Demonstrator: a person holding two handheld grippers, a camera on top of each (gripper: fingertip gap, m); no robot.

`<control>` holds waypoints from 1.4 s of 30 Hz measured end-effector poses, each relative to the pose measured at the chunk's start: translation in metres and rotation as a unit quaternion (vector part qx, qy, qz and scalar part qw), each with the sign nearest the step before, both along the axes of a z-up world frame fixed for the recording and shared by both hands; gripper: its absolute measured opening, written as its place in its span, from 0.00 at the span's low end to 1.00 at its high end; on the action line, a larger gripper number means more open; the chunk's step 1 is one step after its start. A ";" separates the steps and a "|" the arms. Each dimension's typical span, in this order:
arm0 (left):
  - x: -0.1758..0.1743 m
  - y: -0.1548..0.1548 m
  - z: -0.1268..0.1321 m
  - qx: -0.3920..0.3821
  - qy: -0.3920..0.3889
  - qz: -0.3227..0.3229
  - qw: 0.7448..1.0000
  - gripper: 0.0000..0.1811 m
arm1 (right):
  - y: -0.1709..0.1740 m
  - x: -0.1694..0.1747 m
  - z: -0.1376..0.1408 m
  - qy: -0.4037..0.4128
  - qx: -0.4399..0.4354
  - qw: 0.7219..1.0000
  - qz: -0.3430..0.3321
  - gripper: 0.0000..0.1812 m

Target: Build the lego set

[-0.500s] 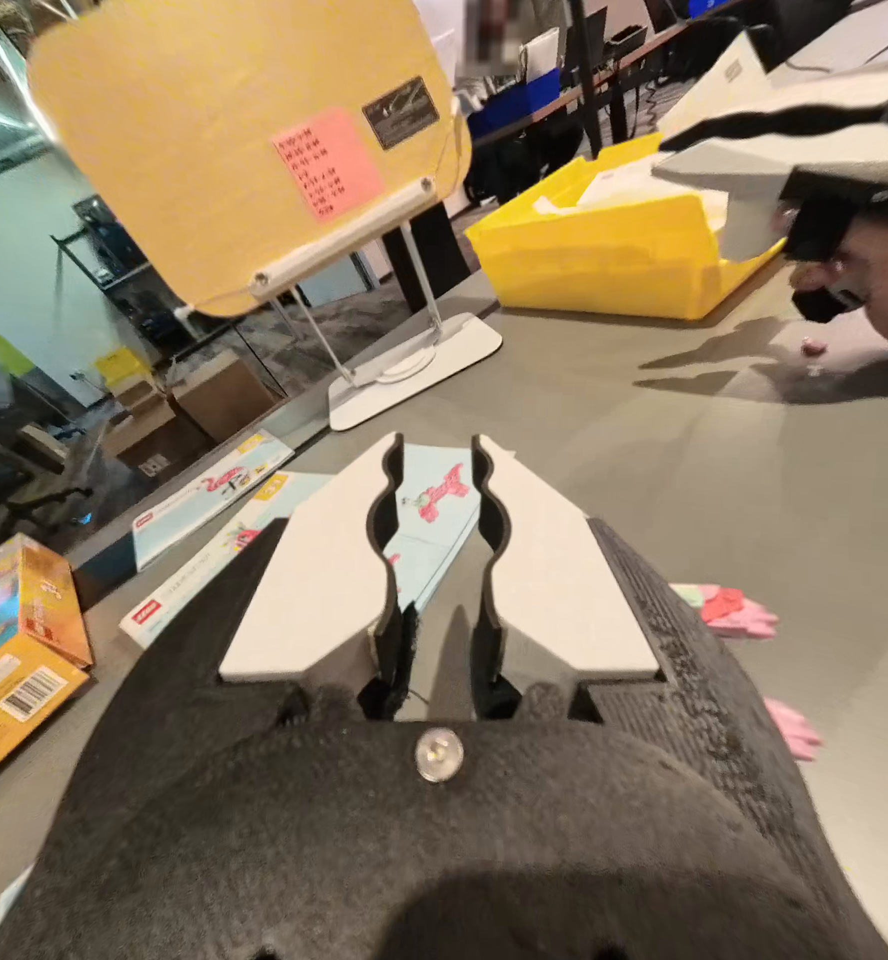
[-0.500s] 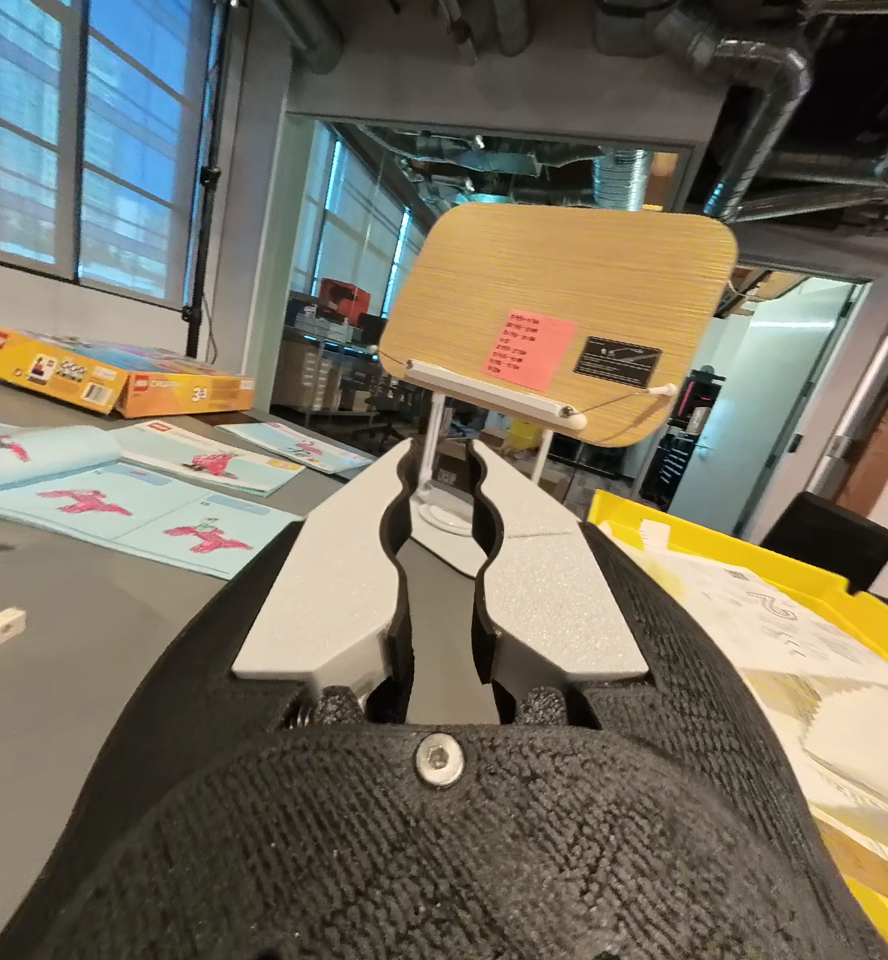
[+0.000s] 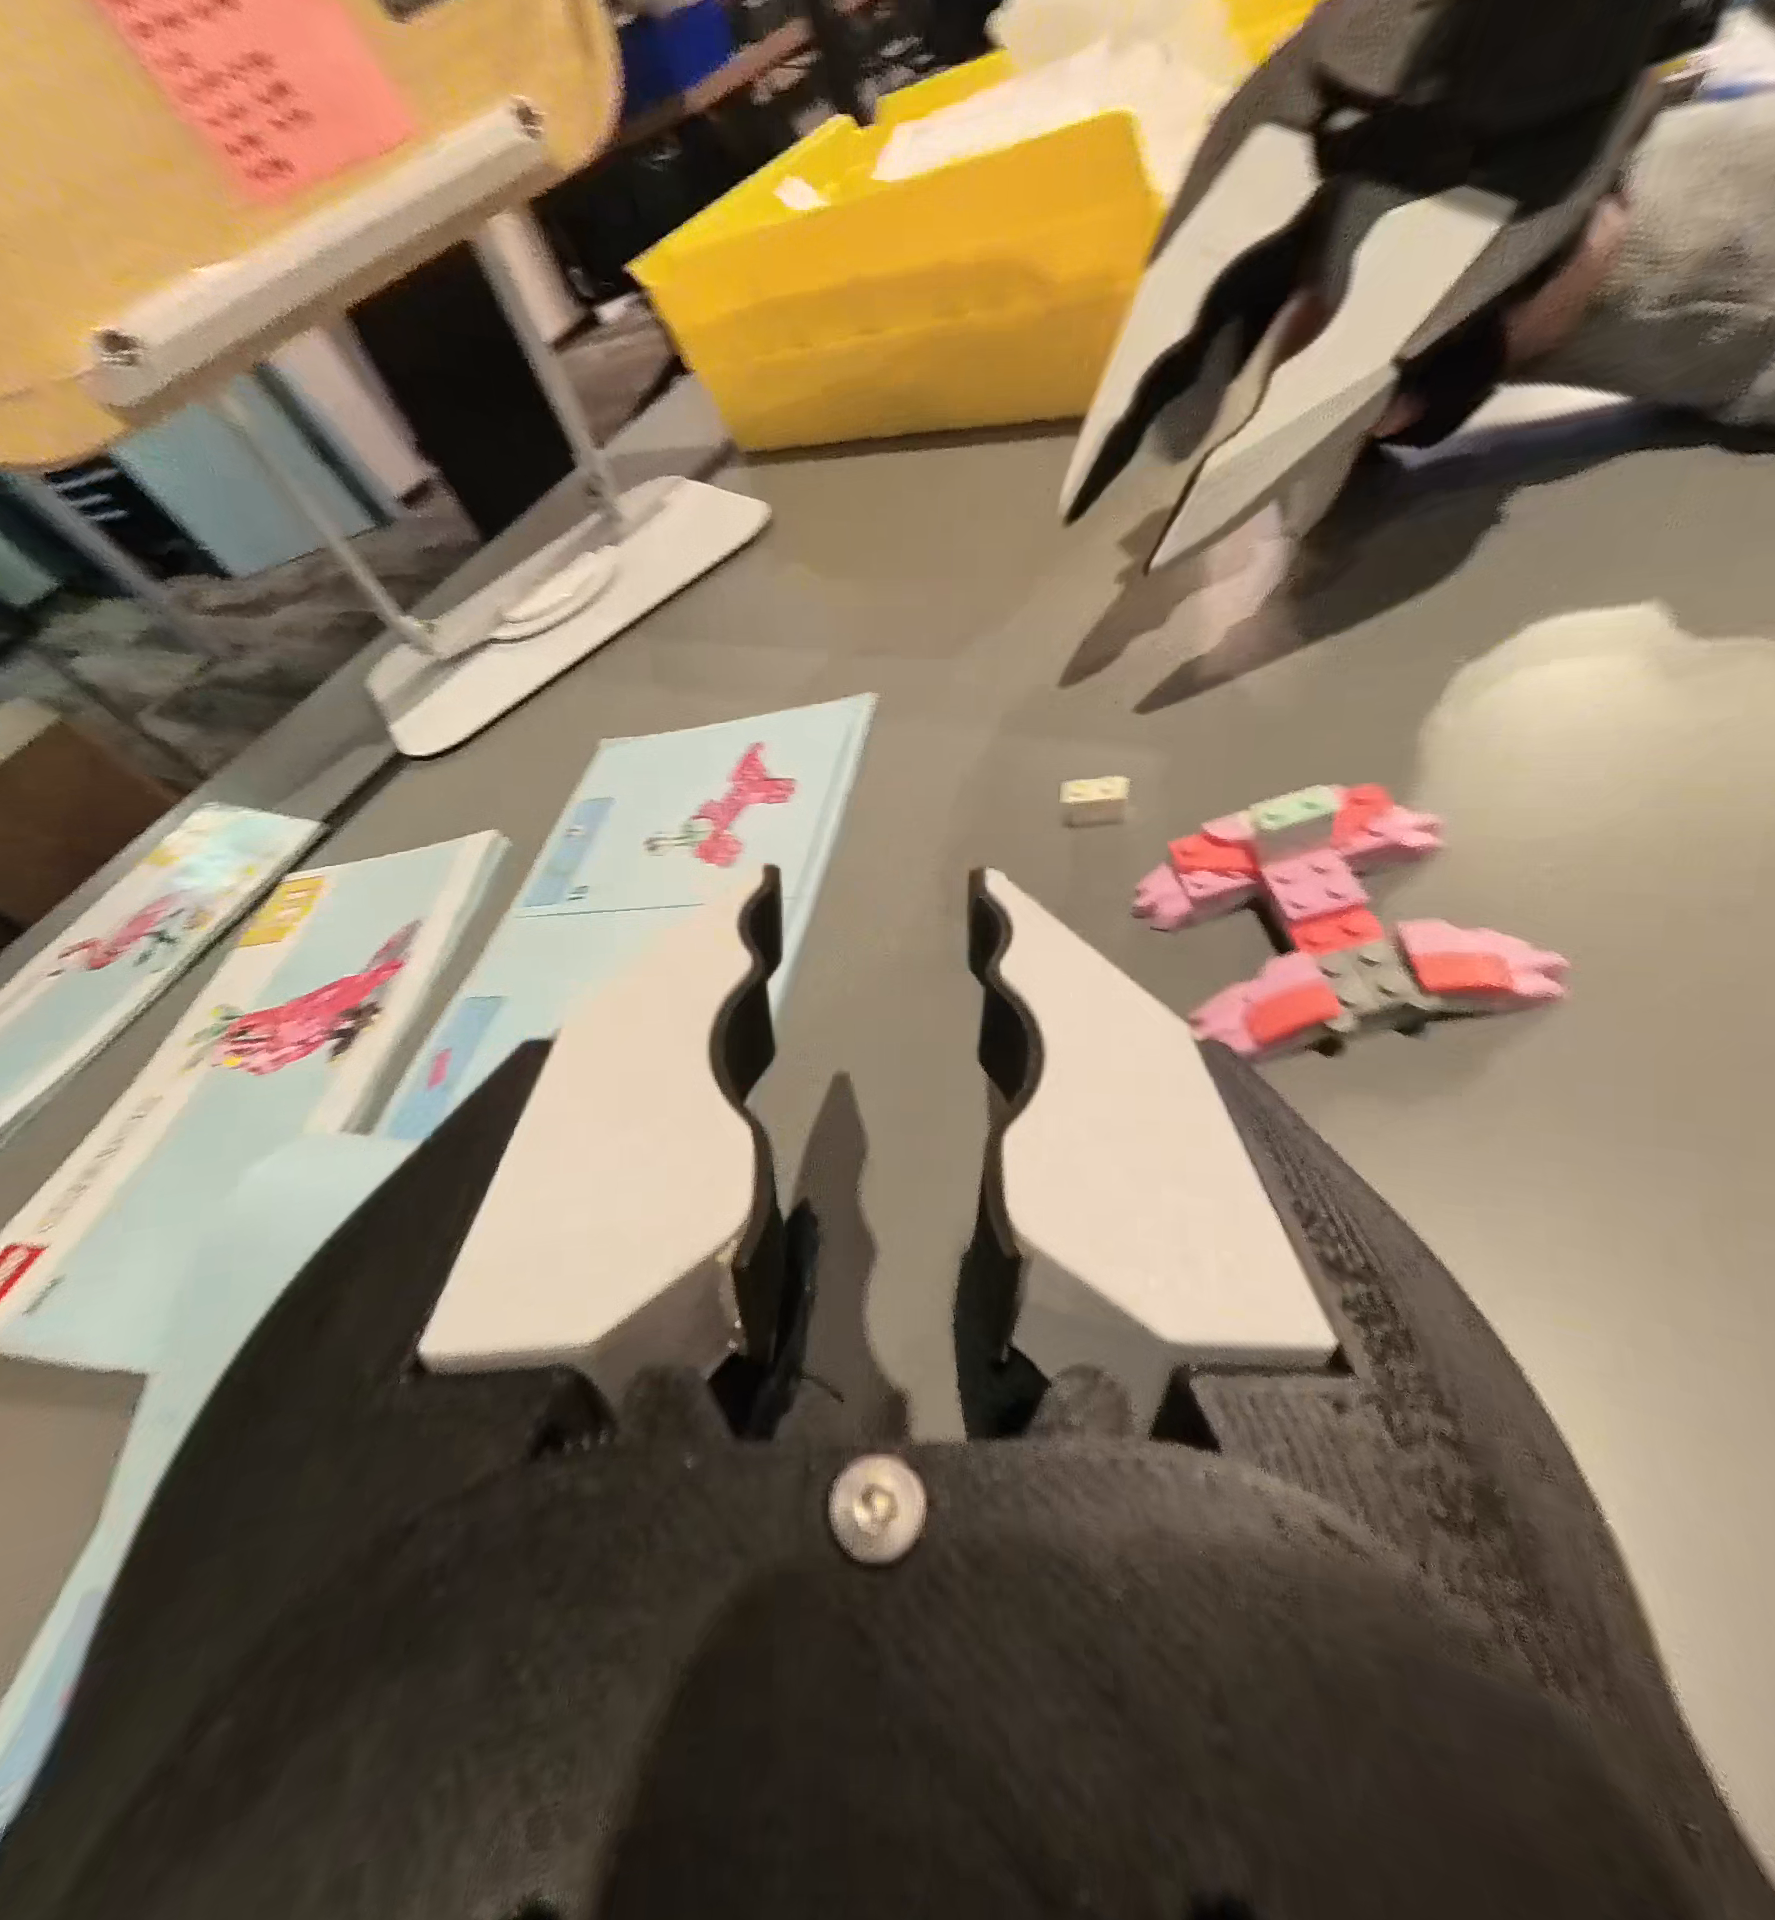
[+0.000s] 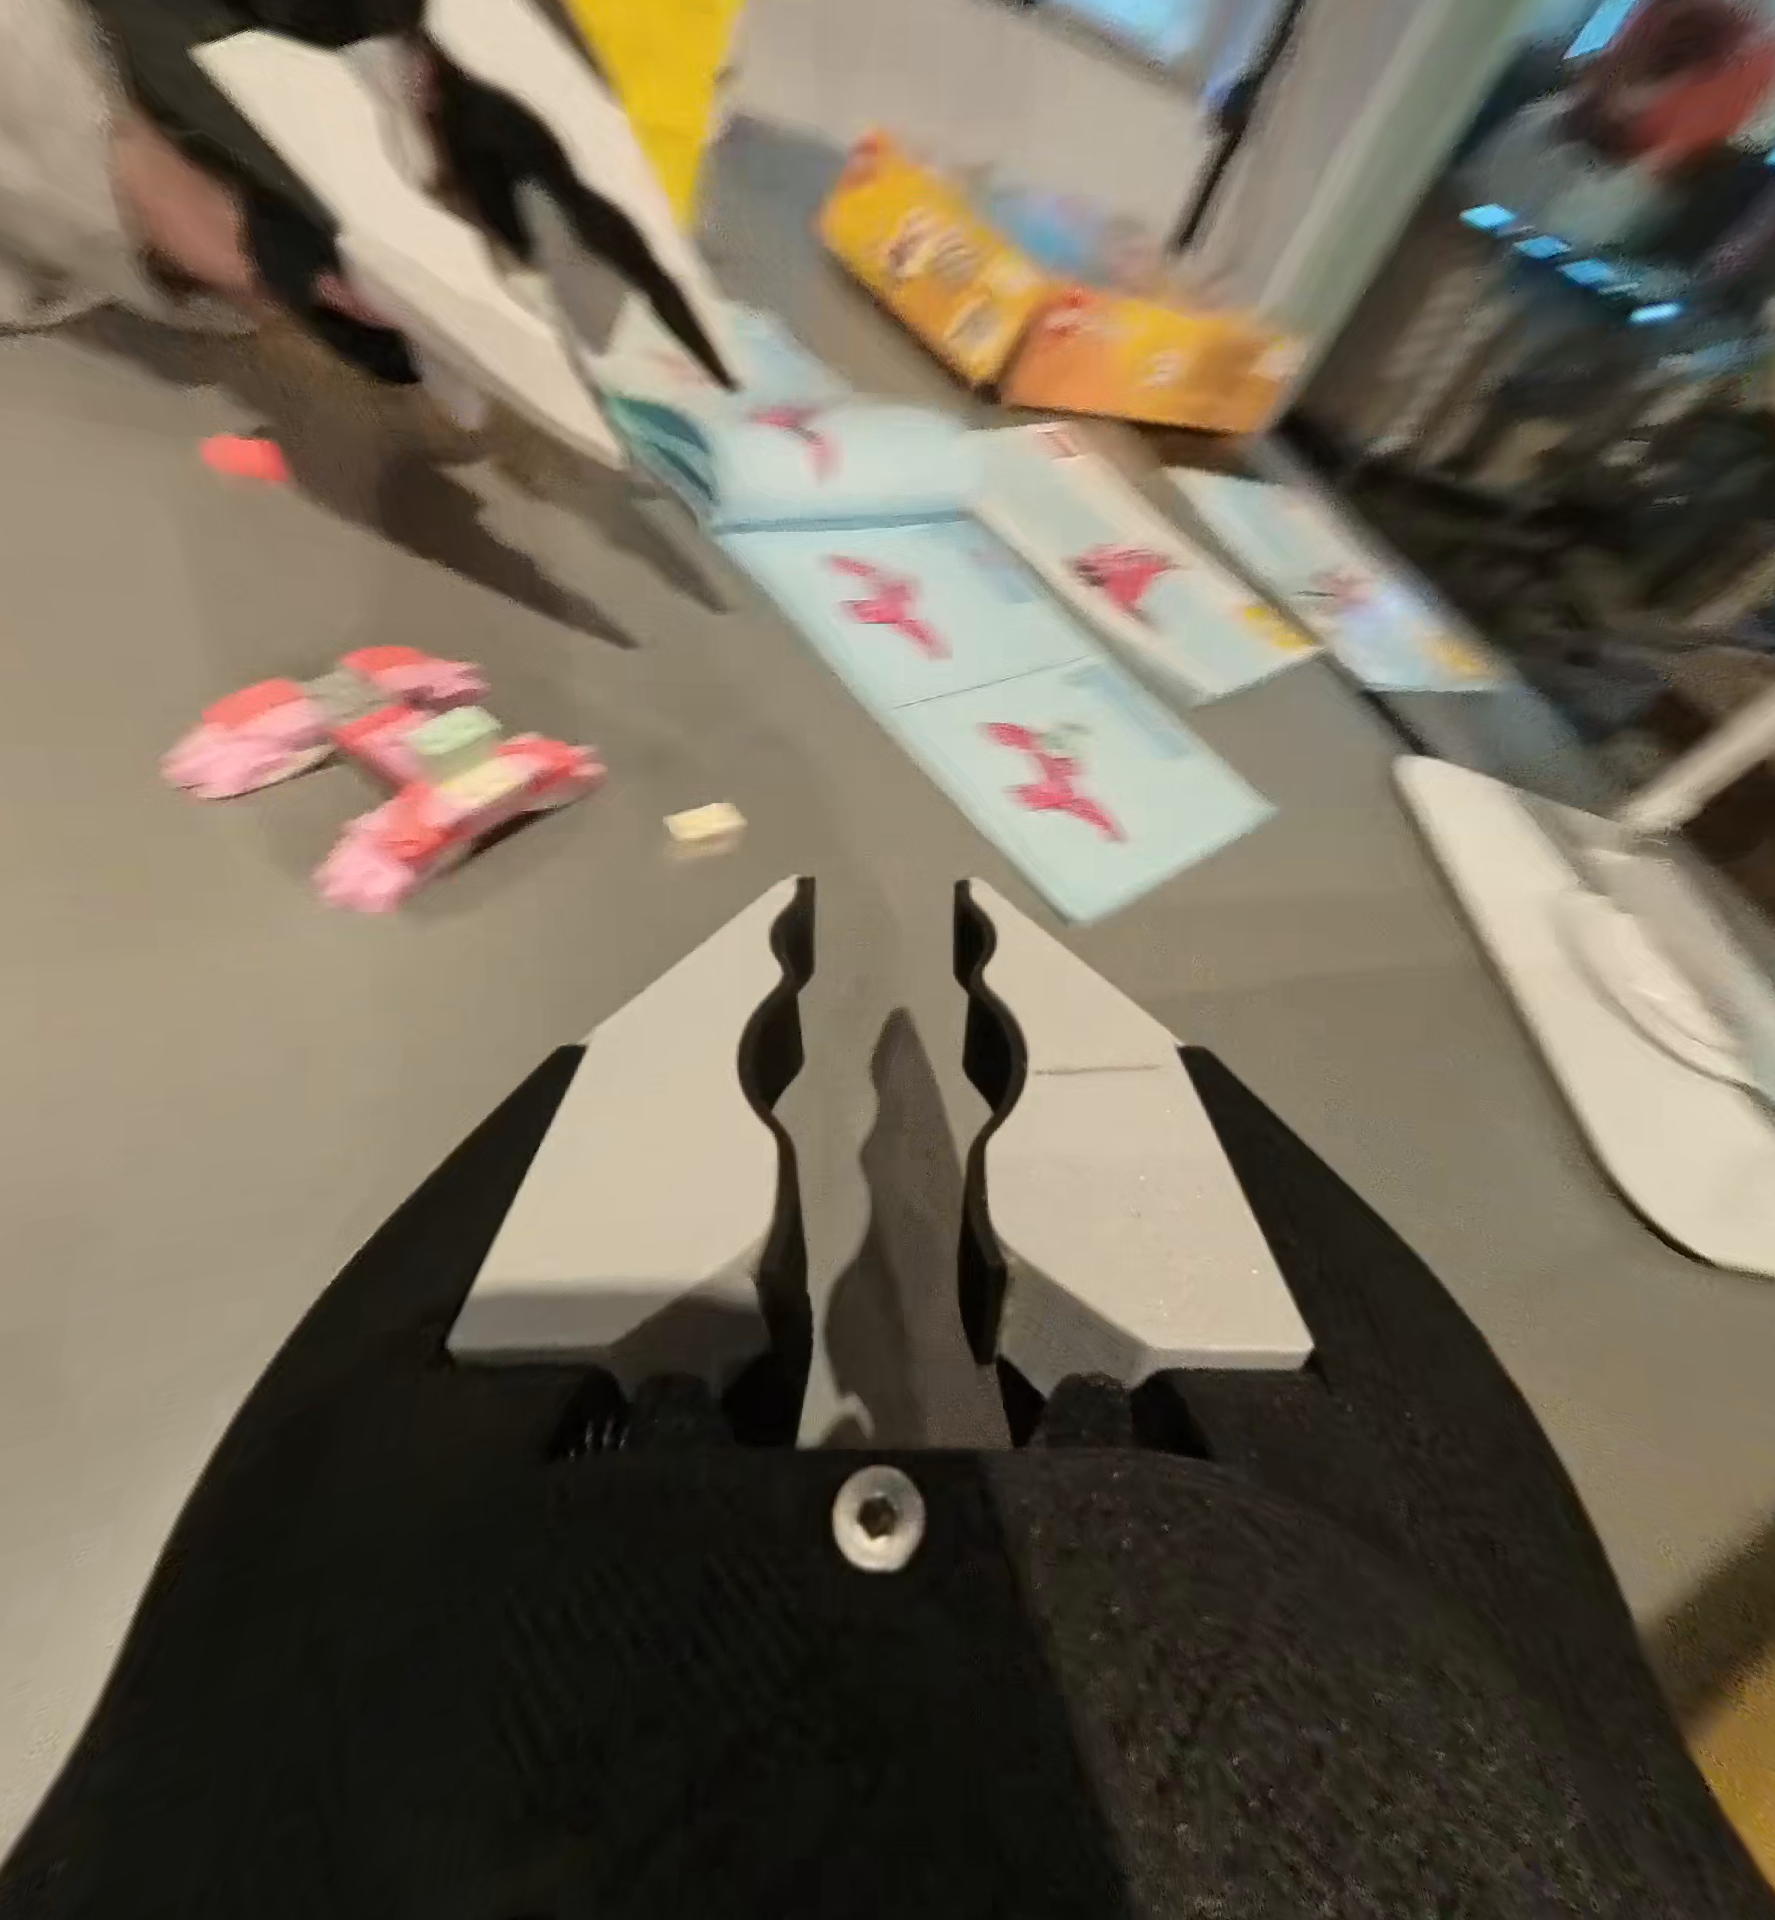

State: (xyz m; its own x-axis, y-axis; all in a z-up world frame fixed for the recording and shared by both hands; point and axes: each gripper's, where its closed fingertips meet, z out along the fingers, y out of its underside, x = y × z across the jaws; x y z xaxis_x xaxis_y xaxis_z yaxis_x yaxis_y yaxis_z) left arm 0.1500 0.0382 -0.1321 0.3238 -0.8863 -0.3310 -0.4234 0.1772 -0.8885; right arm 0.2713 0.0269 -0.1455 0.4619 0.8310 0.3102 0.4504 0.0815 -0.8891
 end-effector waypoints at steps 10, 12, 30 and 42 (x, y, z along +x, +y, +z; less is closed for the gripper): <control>0.012 -0.063 -0.006 -0.174 -0.028 -0.179 0.968 0.35 | -0.064 -0.083 -0.026 -0.084 -0.157 0.951 0.251 0.19; 0.010 -0.072 -0.010 -0.179 -0.010 -0.202 0.963 0.36 | -0.064 -0.087 -0.028 -0.075 -0.189 0.940 0.273 0.18; 0.019 -0.094 -0.042 0.166 0.146 -0.215 0.951 0.33 | -0.067 -0.092 -0.015 -0.012 -0.240 0.926 0.290 0.08; 0.023 -0.078 -0.029 0.387 0.168 -0.151 0.894 0.07 | -0.061 -0.099 -0.001 0.010 -0.229 0.939 0.256 0.13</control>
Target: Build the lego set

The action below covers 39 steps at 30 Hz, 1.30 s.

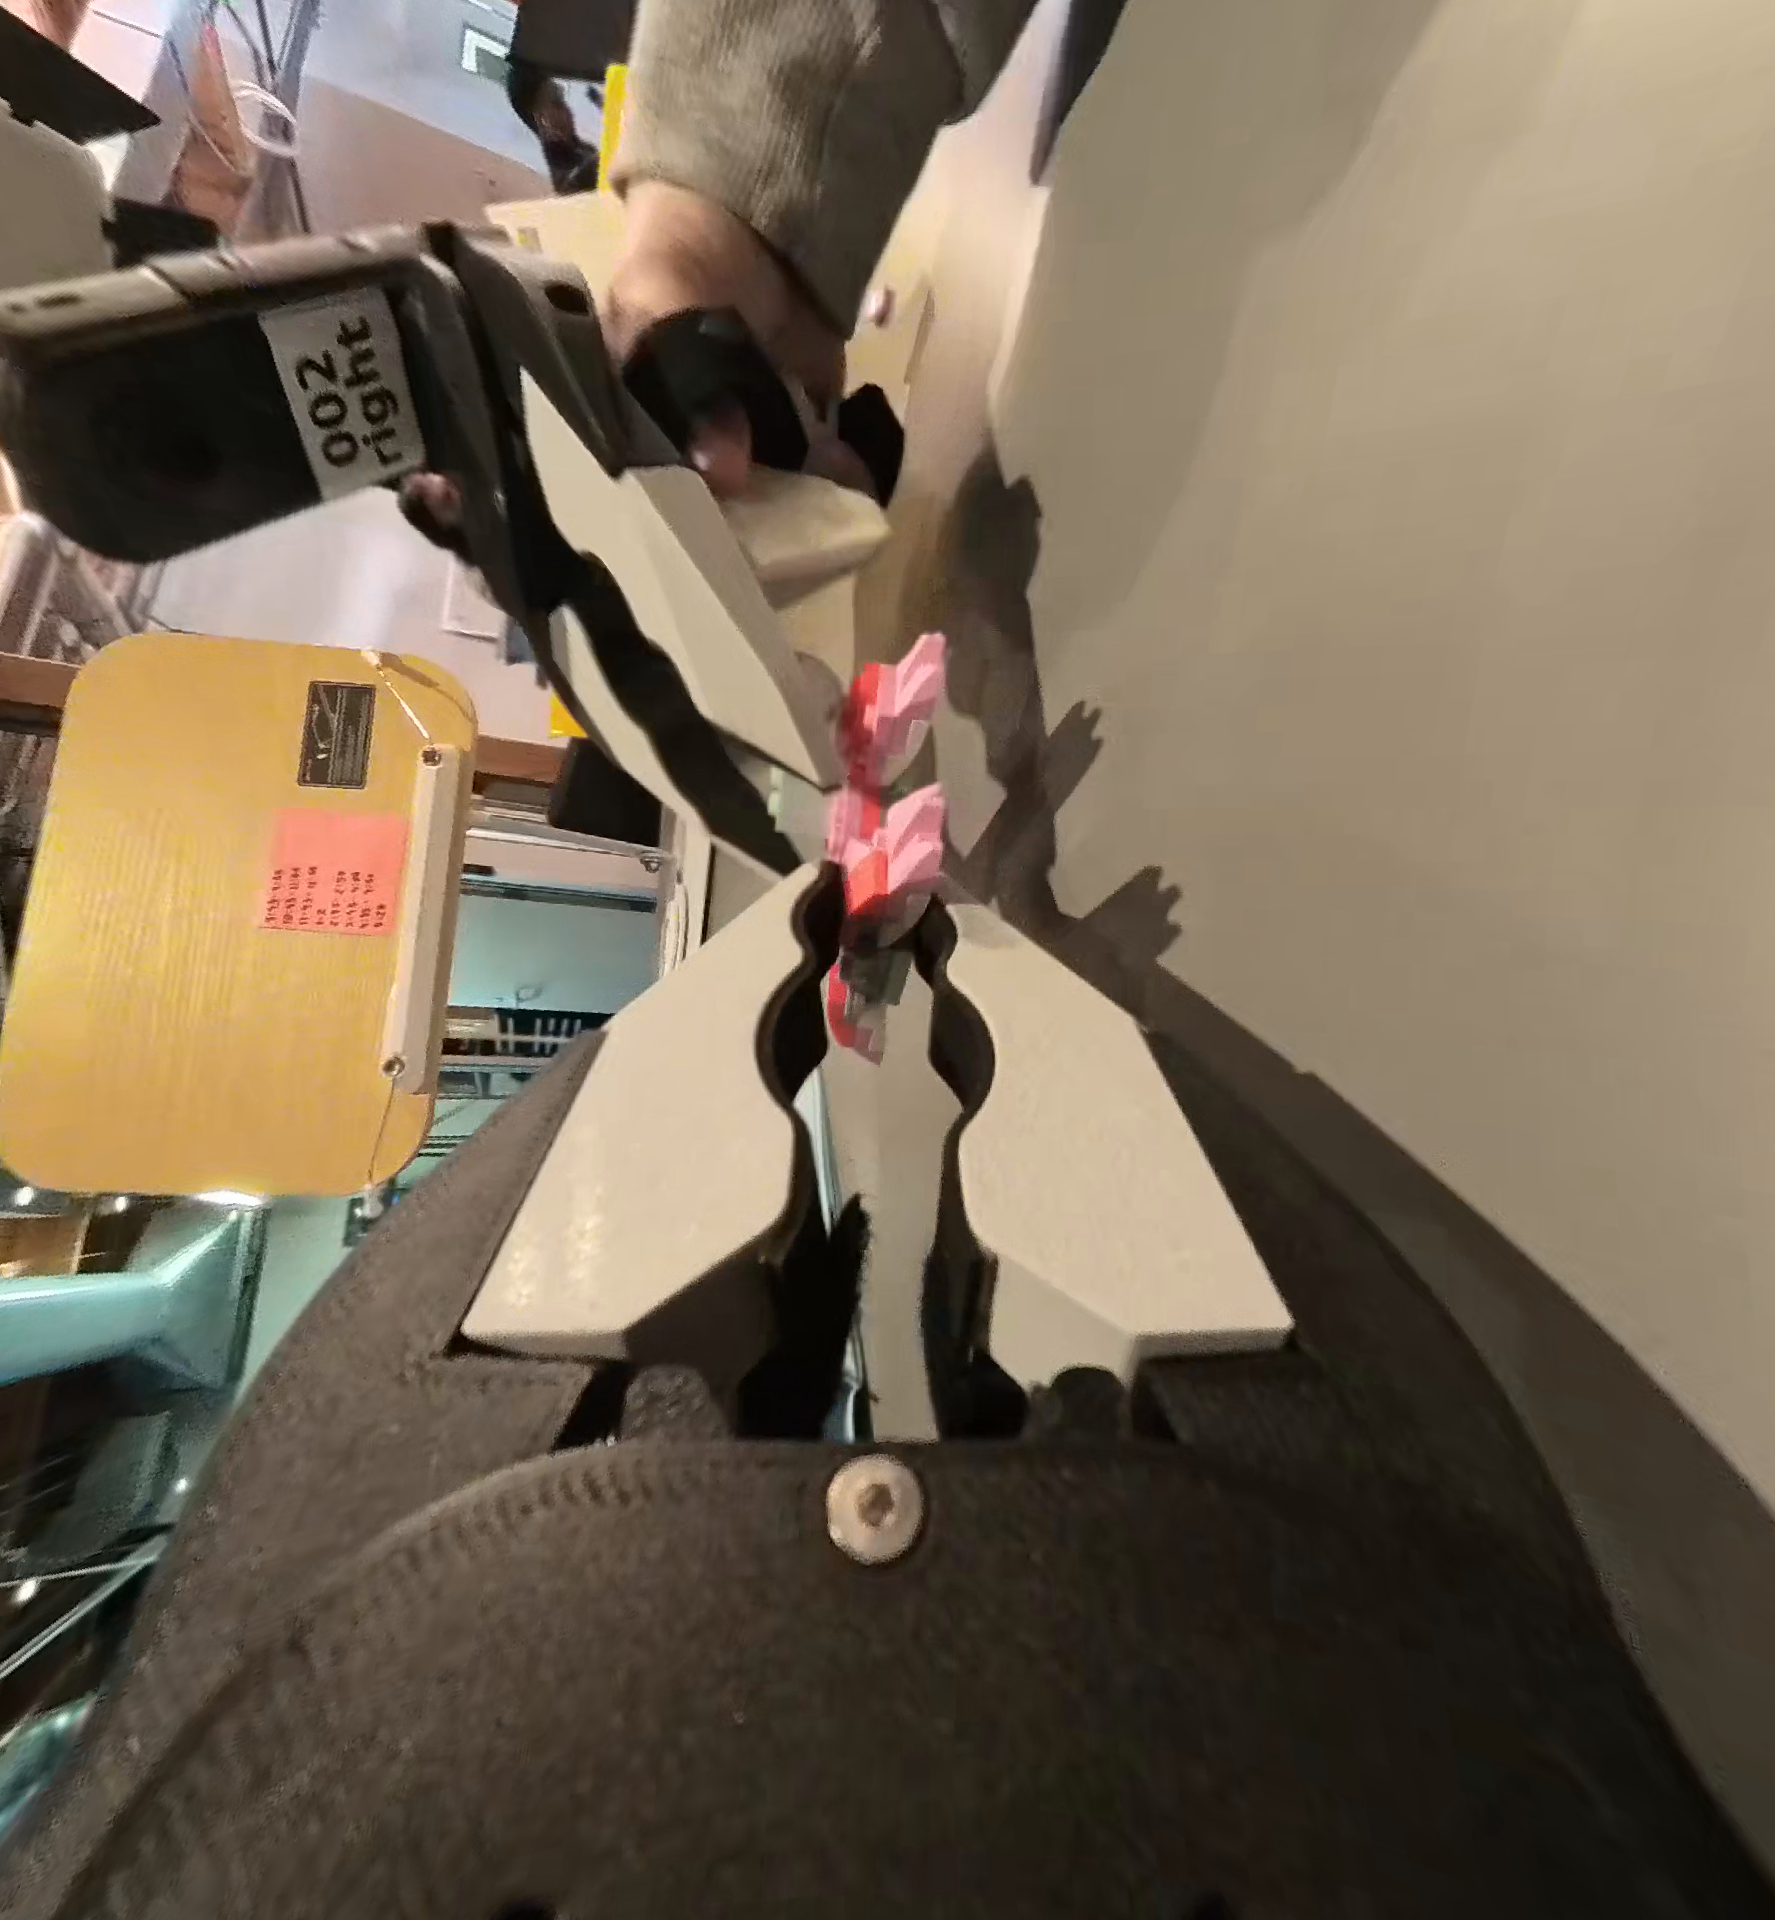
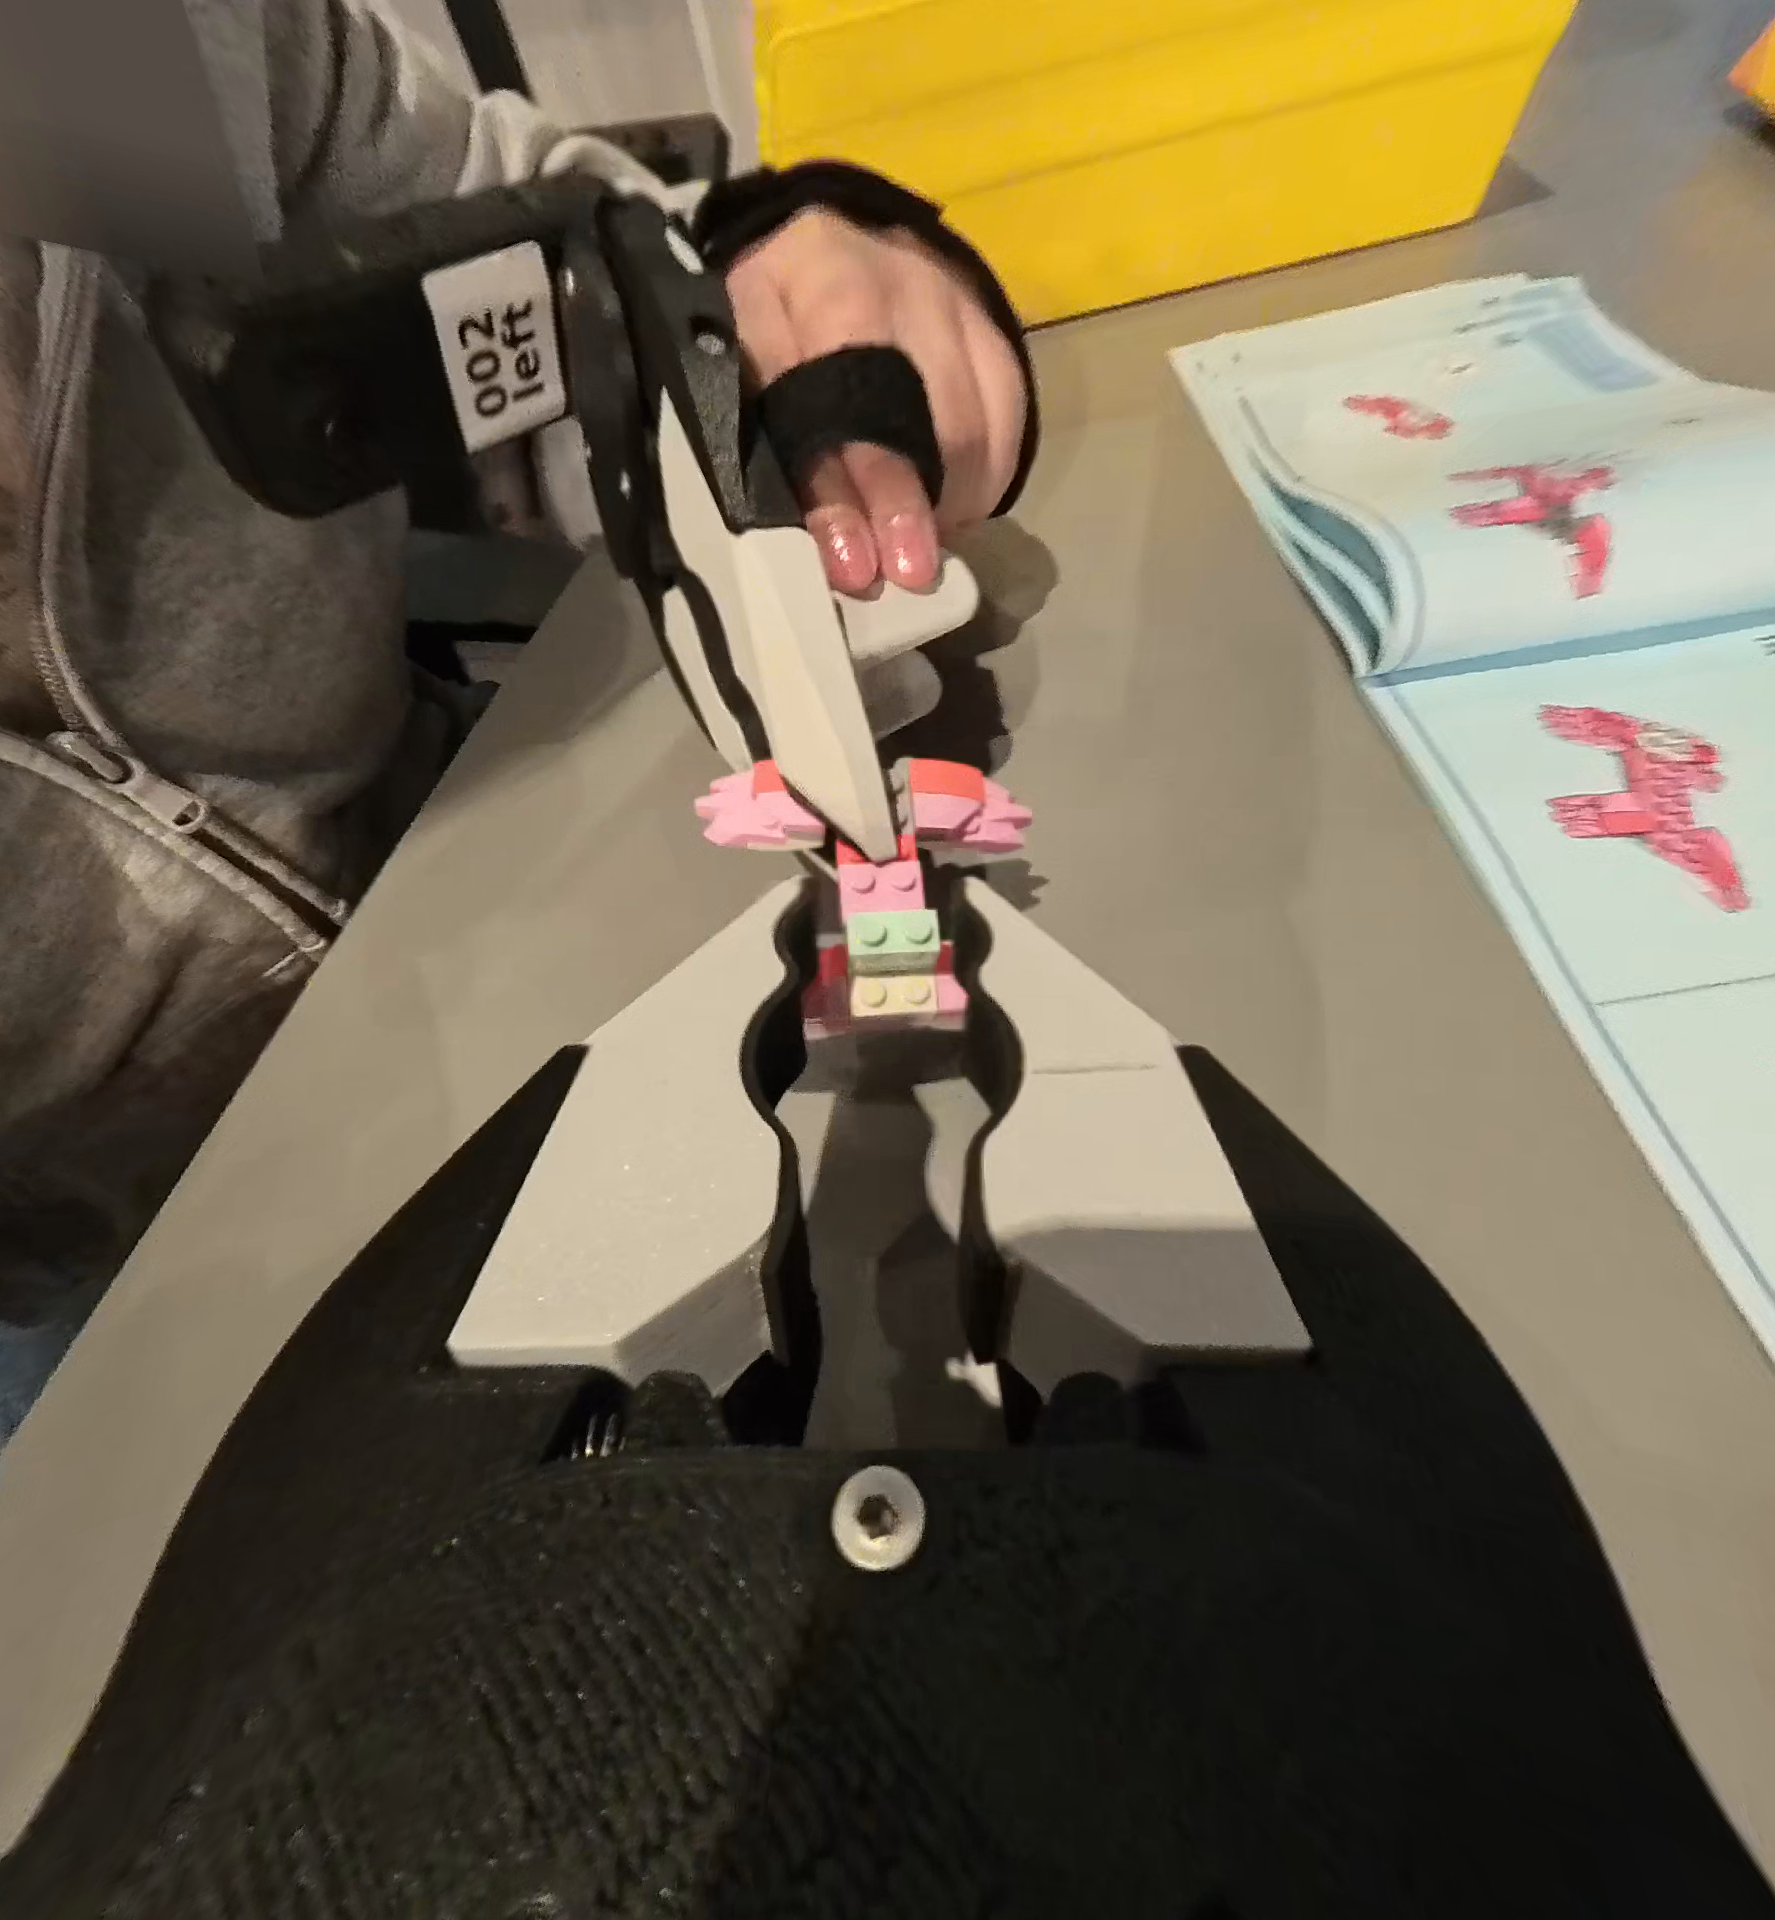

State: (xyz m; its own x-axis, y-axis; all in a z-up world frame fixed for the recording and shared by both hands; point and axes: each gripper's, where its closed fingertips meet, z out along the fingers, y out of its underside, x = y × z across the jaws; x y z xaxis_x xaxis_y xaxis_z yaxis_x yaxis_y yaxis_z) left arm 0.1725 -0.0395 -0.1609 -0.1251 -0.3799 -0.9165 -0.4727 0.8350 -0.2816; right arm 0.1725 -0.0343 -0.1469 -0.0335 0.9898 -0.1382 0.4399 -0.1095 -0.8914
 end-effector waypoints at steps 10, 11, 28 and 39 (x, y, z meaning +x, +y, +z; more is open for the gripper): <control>0.000 0.010 -0.005 0.032 0.002 -0.007 0.999 0.07 | 0.055 0.045 -0.028 -0.080 0.088 0.987 -0.111 0.16; 0.000 0.009 -0.006 0.036 0.005 -0.010 0.999 0.07 | 0.056 0.045 -0.033 -0.088 0.085 0.987 -0.105 0.16; 0.000 0.009 0.000 0.041 -0.010 -0.017 0.999 0.07 | 0.048 0.039 -0.033 -0.073 -0.006 0.995 -0.066 0.08; -0.001 0.008 0.022 0.067 -0.064 -0.017 0.996 0.07 | 0.009 0.020 0.027 0.042 -0.026 0.999 -0.015 0.08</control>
